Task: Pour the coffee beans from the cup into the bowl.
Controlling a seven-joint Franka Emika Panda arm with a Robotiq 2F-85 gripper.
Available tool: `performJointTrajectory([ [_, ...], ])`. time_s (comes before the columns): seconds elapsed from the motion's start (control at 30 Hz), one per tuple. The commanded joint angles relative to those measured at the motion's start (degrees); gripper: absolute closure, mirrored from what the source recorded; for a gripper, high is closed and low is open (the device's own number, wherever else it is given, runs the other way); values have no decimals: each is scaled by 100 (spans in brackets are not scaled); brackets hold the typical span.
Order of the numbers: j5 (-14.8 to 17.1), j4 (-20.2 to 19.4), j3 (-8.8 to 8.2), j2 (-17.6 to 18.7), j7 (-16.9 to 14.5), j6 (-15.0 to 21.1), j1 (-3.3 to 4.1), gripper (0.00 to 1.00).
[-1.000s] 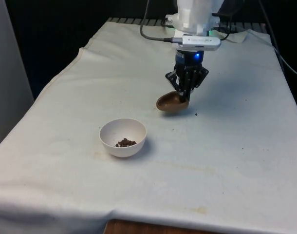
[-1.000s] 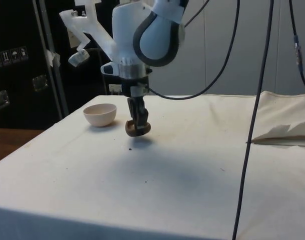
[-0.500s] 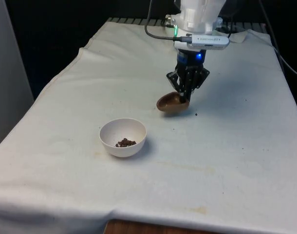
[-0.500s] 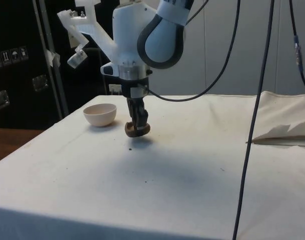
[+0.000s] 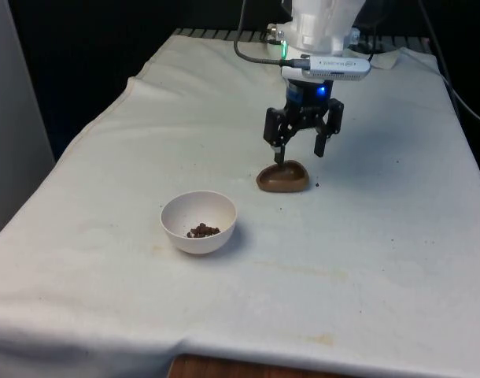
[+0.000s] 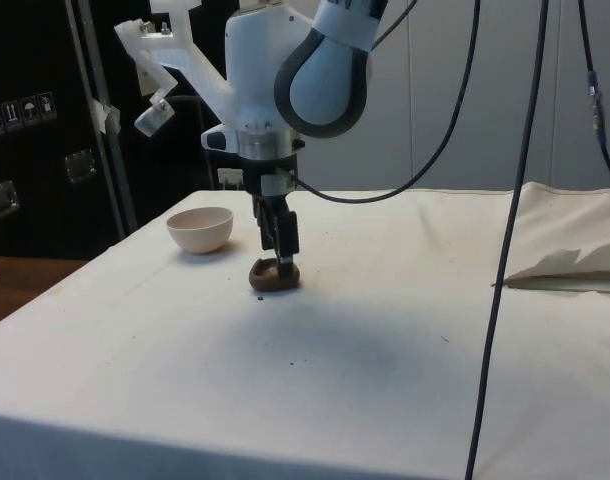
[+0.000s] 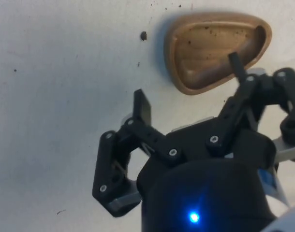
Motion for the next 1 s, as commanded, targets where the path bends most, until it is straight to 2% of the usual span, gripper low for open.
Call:
performJointTrajectory([
  [0.0, -6, 0, 0, 6, 6, 34, 6, 7],
  [0.07, 0, 0, 0, 6, 6, 23, 6, 0],
  [0.4, -6, -46, -6, -149, 0, -46, 6, 0],
  [0.43, 0, 6, 0, -52, 0, -17, 0, 0],
  [0.57, -6, -69, 0, -315, -6, -149, 6, 0],
  [0.67, -6, -69, 0, -430, -11, -229, 6, 0],
  [0.7, 0, -46, 0, -367, -6, -195, 0, 0],
  [0.97, -6, -80, 6, -762, -17, -476, 0, 0],
])
